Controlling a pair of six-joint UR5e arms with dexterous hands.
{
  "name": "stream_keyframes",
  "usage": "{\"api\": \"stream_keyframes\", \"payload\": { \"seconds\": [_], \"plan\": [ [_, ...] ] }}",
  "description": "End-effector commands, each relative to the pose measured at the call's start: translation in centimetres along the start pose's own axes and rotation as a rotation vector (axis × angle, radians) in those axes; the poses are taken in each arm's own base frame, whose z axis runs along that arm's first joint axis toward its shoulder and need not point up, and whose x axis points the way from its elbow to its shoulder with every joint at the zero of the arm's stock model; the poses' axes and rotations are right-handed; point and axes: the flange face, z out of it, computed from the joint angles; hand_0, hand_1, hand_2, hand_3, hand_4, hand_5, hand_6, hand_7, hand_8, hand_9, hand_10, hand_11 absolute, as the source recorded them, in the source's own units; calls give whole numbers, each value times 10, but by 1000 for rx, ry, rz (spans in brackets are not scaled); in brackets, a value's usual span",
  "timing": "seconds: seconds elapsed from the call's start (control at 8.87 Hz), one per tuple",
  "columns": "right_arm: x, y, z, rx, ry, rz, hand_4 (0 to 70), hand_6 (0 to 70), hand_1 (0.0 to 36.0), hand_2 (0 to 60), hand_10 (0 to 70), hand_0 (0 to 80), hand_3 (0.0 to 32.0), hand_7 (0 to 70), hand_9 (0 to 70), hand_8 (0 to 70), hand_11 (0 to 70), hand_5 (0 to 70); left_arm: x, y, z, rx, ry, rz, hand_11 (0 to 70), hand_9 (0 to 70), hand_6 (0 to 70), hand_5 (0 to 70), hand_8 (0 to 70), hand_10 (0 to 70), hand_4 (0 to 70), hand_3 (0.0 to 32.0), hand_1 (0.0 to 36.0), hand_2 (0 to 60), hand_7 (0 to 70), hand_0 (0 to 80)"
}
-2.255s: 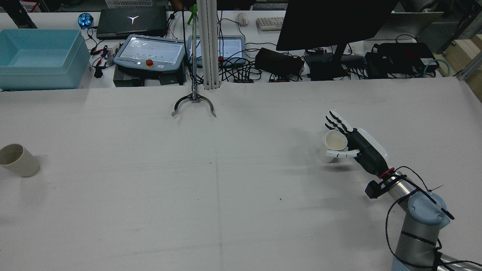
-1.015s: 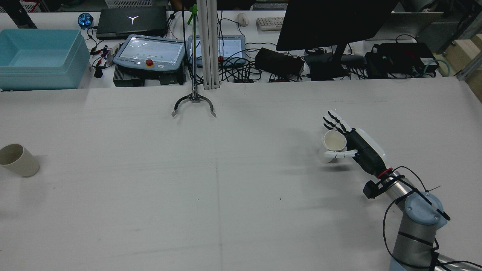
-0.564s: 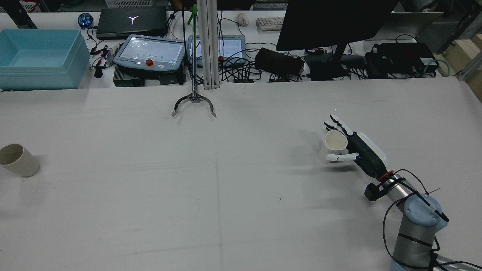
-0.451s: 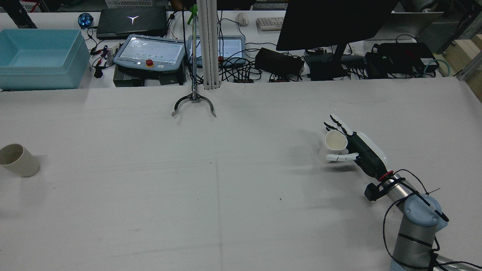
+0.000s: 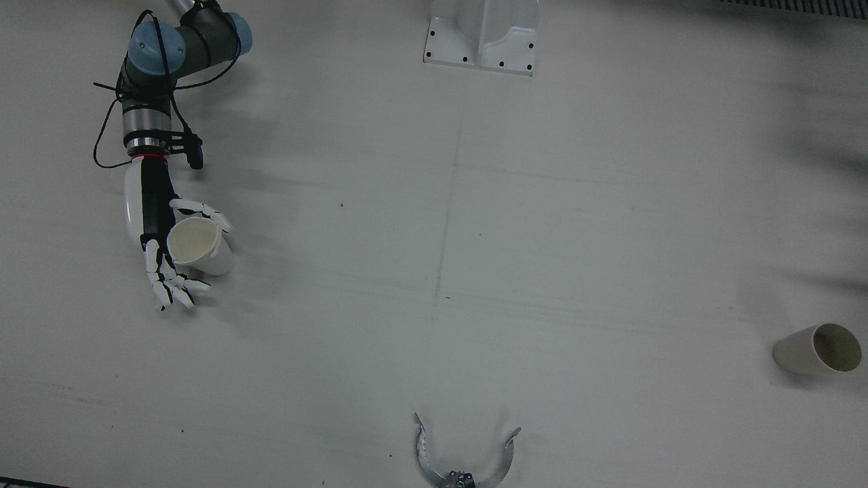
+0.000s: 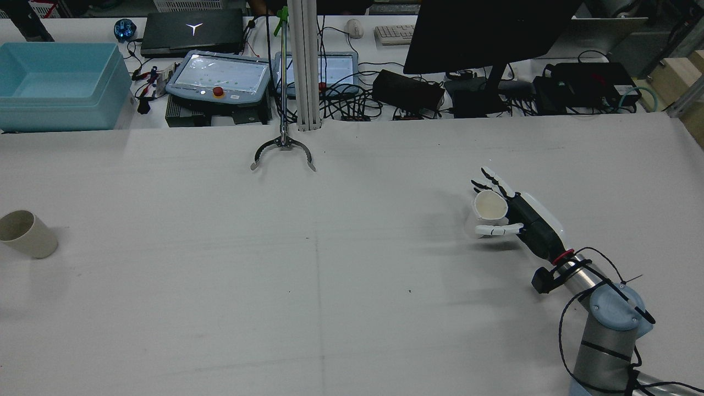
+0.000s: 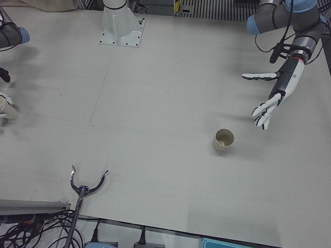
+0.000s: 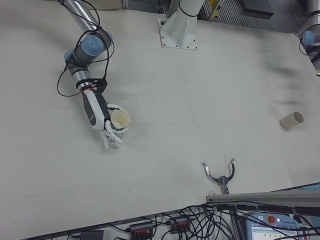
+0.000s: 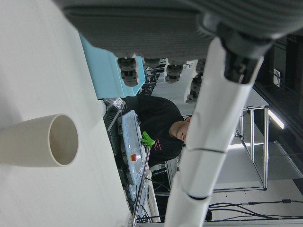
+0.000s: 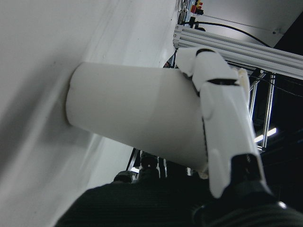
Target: Pour water
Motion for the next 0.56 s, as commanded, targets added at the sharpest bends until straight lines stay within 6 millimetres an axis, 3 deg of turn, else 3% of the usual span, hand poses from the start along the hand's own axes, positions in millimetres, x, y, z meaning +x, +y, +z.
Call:
{"api": "stream_keyframes", "payload": {
  "seconds": [0.0, 0.11, 0.45],
  "plan": [
    [-5, 7, 3, -11, -11, 10, 0, 584, 310, 293, 0, 650, 0, 390, 193, 231, 0, 190, -1, -2, -1, 3, -1, 0, 138, 0, 83, 0, 7, 64, 309, 0, 316, 0, 65, 800],
    [-12, 12, 7, -20, -25, 20, 0, 604, 299, 293, 0, 633, 0, 418, 207, 241, 0, 189, 0, 1, -1, -1, 1, 0, 137, 0, 83, 0, 7, 64, 311, 0, 314, 0, 65, 800],
    [-89, 43, 27, -76, -151, 43, 12, 595, 285, 281, 0, 620, 0, 454, 216, 239, 0, 182, 0, 8, 4, -21, -1, 7, 138, 0, 85, 0, 9, 64, 318, 0, 316, 0, 68, 800]
  ]
}}
